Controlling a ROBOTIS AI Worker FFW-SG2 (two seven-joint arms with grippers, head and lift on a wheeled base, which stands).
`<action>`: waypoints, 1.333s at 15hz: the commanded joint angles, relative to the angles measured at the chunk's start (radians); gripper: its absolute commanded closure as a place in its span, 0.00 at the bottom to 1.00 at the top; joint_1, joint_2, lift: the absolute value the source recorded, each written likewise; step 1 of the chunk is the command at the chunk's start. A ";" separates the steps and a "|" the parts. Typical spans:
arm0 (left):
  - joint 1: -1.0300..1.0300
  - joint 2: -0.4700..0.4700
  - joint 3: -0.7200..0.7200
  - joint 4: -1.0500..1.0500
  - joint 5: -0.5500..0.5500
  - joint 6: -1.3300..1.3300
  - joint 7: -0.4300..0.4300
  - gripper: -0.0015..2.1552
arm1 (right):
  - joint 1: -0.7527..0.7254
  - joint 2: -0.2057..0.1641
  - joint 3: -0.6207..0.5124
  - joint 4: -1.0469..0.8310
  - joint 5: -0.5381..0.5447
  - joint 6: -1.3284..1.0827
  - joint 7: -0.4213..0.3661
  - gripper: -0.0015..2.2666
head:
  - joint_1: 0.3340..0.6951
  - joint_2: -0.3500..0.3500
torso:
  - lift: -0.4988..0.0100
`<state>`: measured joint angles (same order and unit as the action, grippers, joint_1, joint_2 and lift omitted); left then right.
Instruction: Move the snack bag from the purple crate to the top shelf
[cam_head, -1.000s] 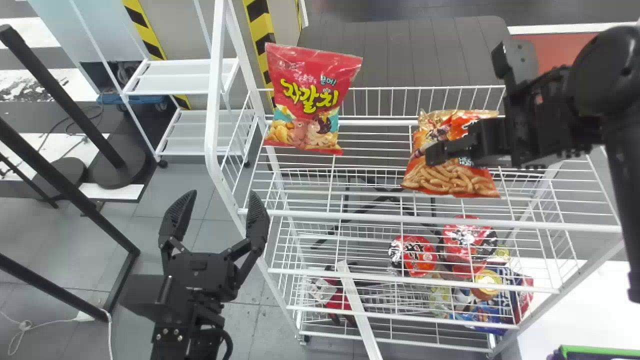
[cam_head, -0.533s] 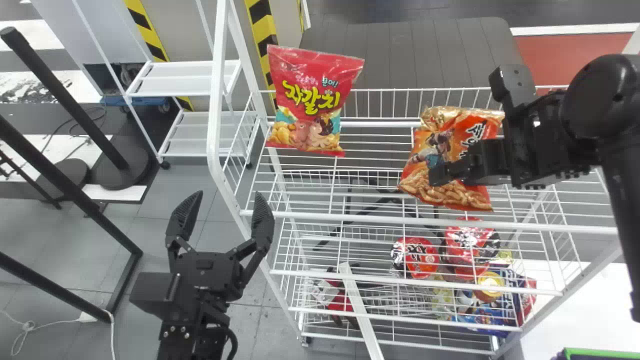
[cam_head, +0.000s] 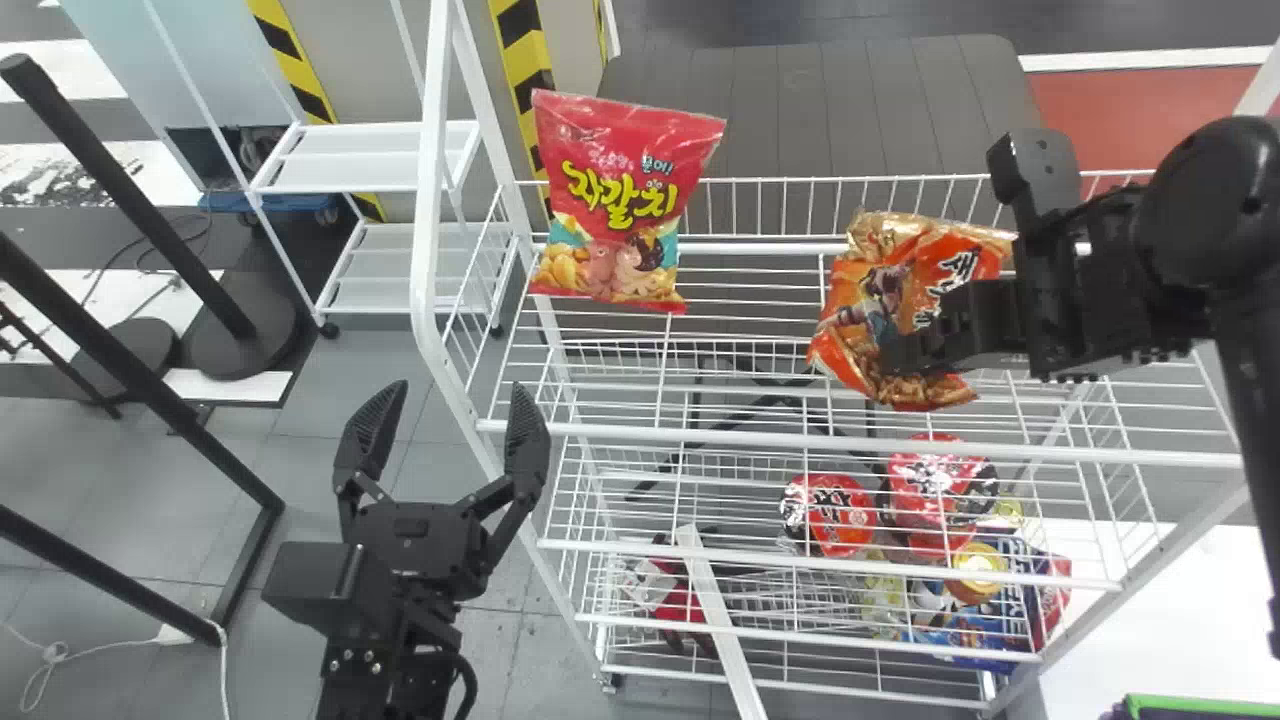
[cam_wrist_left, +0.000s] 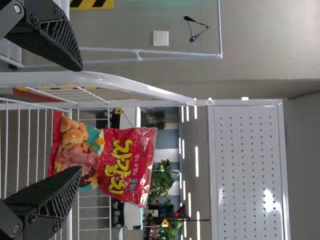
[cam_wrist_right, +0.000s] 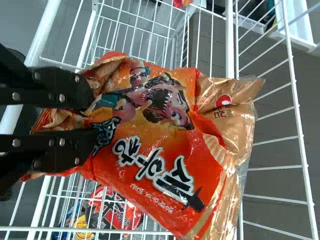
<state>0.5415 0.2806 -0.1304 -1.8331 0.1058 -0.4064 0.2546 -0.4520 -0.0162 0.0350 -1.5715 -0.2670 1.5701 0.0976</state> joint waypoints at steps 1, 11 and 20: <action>0.002 0.000 0.000 0.000 0.000 0.001 0.000 0.06 | 0.026 -0.002 -0.001 -0.065 0.002 0.002 -0.001 0.86 | 1.00 0.71 | 0.98; 0.005 -0.003 0.000 -0.002 0.000 -0.002 0.002 0.06 | 0.240 -0.014 0.126 -0.277 0.055 -0.436 0.039 0.86 | 1.00 0.73 | 0.98; 0.006 -0.005 0.000 0.006 0.002 -0.024 0.003 0.06 | 0.285 -0.013 0.292 -0.150 0.160 -0.914 0.093 0.86 | 1.00 0.87 | 0.98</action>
<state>0.5477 0.2761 -0.1308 -1.8304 0.1074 -0.4278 0.2577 -0.1600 -0.0306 0.3114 -1.7744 -0.1260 0.7251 0.1895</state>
